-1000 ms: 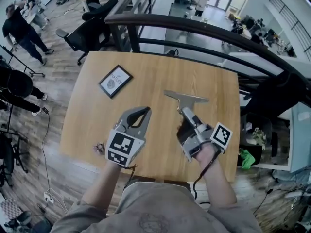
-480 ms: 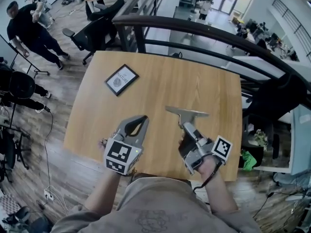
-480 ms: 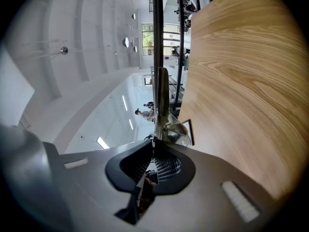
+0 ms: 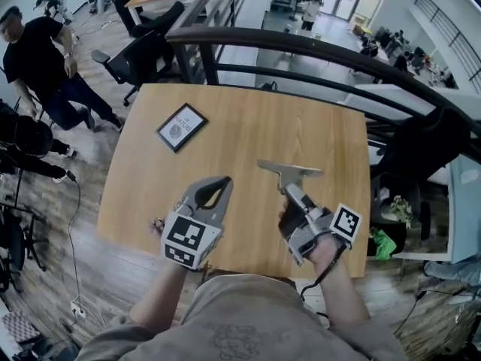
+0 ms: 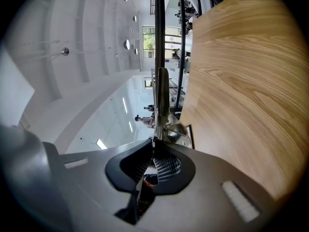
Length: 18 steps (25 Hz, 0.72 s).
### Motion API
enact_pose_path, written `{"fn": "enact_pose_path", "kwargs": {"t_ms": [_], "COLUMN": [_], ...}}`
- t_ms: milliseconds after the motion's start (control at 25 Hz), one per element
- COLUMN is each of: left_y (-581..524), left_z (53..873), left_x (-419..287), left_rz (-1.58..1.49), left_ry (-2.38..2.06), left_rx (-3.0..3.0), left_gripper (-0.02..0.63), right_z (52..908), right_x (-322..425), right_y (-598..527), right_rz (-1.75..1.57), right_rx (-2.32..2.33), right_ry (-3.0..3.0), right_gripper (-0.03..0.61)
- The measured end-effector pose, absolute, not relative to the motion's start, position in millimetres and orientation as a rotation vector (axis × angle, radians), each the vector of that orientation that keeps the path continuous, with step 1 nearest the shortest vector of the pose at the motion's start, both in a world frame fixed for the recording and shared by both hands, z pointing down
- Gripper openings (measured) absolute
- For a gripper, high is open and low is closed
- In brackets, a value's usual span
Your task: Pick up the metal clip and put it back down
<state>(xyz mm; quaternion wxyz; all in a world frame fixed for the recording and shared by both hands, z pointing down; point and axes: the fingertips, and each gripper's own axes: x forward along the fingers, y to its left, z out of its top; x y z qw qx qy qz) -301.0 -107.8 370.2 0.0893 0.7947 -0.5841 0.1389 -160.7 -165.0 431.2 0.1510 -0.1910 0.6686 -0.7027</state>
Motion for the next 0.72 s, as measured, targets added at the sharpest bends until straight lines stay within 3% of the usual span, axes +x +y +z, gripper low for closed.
{"fn": "enact_pose_path", "kwargs": {"t_ms": [360, 720], "left_y": [-159, -198], "left_z": [355, 402], "left_x": [-215, -126], "left_rz": [0.409, 0.461], "left_ry": [-1.531, -1.279], "left_rx": [2.587, 2.633], "left_gripper": [0.002, 0.002], "right_z": [430, 484], "right_x": [-81, 23], "right_y": [-196, -215], "right_rz": [-1.899, -1.844], "right_rx": [-0.717, -0.932], "right_ry": [1.803, 1.598], "right_gripper": [0.018, 0.02]}}
